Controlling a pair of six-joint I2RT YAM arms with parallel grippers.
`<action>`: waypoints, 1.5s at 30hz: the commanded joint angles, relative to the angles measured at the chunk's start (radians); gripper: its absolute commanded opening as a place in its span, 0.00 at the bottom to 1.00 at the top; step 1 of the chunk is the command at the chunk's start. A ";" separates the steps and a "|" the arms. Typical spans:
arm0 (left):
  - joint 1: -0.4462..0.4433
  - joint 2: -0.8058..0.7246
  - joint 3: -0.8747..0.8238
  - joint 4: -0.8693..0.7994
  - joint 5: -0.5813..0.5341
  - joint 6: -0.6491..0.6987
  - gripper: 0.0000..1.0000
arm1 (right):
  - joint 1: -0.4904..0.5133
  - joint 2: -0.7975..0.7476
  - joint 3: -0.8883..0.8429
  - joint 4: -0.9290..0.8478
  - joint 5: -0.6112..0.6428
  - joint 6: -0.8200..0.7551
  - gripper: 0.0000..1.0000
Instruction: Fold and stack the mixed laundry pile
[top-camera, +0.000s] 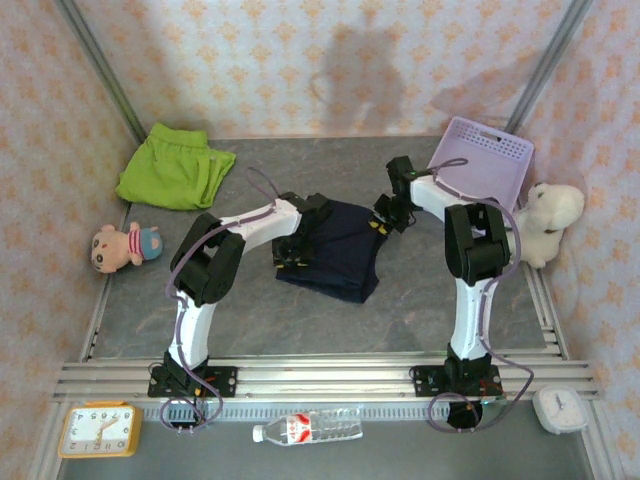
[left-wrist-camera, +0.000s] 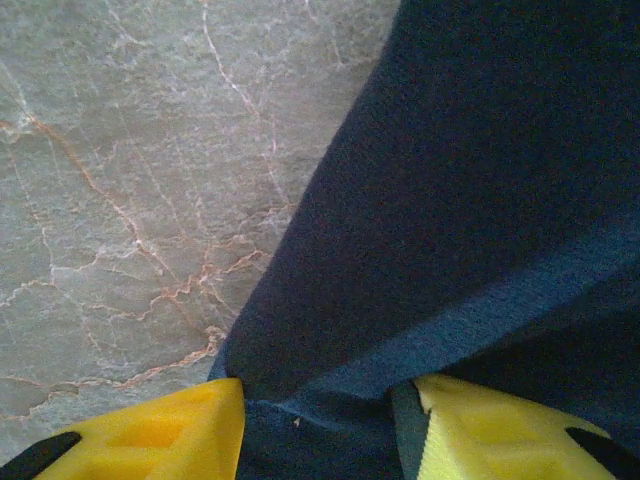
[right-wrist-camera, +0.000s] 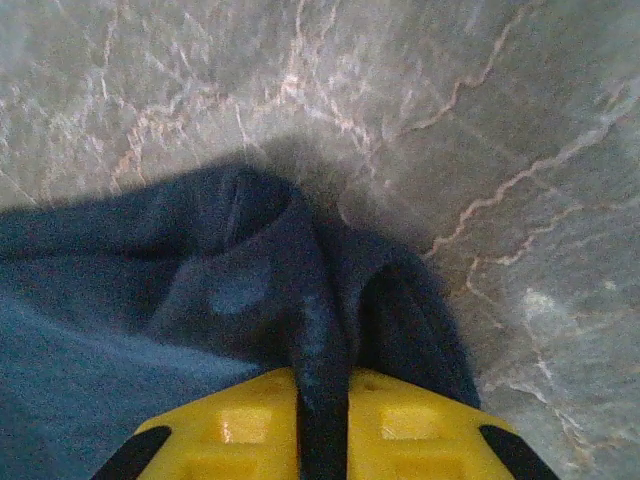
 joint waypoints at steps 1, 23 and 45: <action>0.014 -0.016 0.031 -0.074 0.033 -0.011 0.48 | -0.016 -0.050 -0.028 0.004 0.050 -0.014 0.28; 0.145 0.385 0.753 -0.032 0.271 0.053 0.47 | 0.246 -0.377 -0.417 -0.124 -0.179 -0.149 0.46; 0.139 0.395 0.556 -0.002 0.245 0.048 0.45 | 0.232 -0.389 -0.460 -0.086 -0.175 -0.139 0.51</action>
